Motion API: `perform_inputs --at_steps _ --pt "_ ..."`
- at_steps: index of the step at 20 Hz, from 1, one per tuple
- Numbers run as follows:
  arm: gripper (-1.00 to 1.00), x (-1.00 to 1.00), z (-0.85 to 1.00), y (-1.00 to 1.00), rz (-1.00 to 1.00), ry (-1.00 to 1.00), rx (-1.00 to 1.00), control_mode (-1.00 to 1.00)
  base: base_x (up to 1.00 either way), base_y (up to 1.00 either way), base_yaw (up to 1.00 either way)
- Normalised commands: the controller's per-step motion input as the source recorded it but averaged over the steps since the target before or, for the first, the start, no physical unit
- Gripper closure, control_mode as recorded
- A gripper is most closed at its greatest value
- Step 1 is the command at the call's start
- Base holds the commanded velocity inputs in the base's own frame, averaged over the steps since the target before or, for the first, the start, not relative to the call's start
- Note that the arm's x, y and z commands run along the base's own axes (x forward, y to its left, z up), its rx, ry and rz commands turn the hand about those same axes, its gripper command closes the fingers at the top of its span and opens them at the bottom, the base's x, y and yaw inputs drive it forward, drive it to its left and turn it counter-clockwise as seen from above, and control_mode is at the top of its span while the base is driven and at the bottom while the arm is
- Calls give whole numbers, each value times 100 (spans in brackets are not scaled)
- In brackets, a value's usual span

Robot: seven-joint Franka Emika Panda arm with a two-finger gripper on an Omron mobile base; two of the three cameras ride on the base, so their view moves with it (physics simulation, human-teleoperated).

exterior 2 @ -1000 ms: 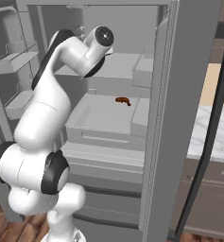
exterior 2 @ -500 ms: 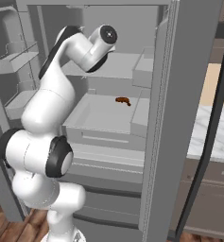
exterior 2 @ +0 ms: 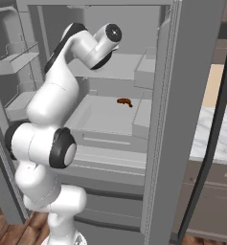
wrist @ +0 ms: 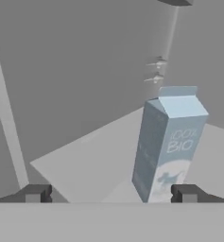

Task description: Take out the milk from the fridge and place it on the tray on the counter. Then take the sugar cube near the tray and place it in the tray.

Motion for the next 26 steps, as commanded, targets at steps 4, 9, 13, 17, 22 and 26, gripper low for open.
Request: perform_inputs --at_steps 4,9,13,17,22,26 --pt "-100 11 0 0 1 -5 0 -100 0 0 0" --pt "-100 2 0 -11 2 -1 0 -100 0 0 0" --pt "-100 20 0 -14 5 0 1 -100 0 0 0" --pt "-100 40 0 0 1 0 0 -100 0 0 0" --pt "-100 42 0 0 0 2 0 -100 0 0 0" --pt "-100 29 0 0 0 0 0 -100 0 0 0"
